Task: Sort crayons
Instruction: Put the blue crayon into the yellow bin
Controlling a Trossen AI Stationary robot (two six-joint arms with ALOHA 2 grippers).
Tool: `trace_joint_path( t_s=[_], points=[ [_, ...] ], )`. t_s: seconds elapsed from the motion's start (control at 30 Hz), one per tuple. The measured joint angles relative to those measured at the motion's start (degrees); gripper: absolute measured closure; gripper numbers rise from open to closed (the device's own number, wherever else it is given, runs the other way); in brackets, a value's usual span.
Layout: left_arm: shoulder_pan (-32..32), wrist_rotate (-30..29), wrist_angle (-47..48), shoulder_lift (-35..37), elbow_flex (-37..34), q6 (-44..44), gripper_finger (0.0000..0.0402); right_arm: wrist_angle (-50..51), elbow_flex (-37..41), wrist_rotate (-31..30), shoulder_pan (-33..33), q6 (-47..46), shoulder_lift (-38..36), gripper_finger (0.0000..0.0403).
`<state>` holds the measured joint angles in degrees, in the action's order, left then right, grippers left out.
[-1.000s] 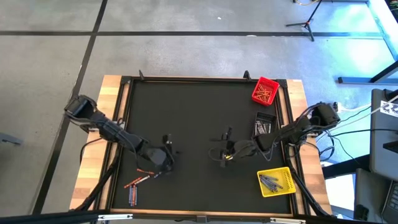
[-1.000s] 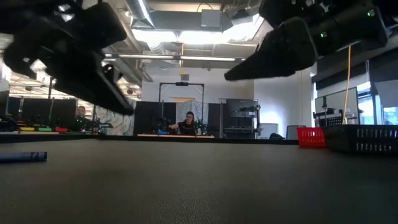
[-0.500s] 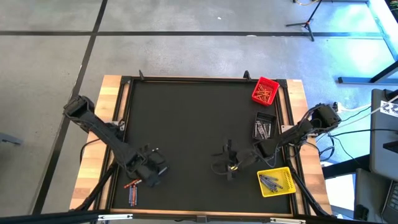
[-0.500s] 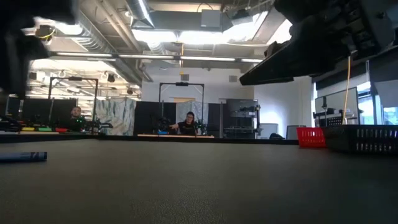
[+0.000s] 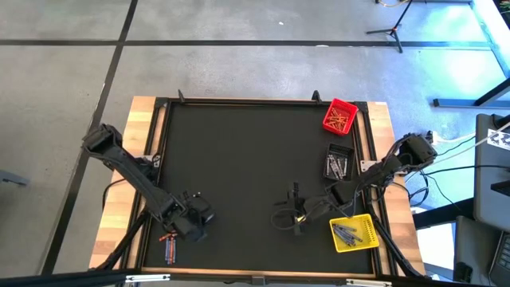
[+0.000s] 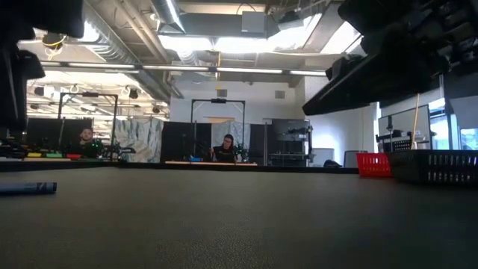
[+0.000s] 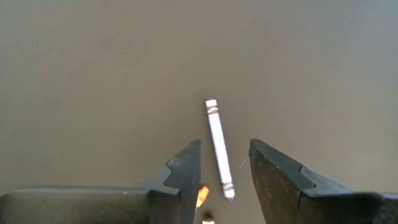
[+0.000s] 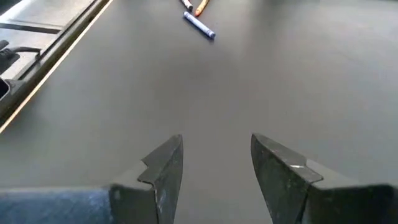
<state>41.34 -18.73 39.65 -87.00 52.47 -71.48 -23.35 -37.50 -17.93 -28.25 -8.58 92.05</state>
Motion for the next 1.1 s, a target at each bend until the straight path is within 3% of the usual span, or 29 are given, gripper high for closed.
trace_joint_path(
  t_s=[0.8,1.1],
  points=[
    [-0.7,3.9,-3.4,-10.3,0.0,0.0,0.0275,-0.3,0.0,0.0,-1.0,0.0,0.0,0.0215],
    [-0.7,4.2,-3.6,-11.6,0.1,0.0,0.0322,-0.3,0.0,0.0,-1.0,0.0,0.0,0.0215]
  ],
)
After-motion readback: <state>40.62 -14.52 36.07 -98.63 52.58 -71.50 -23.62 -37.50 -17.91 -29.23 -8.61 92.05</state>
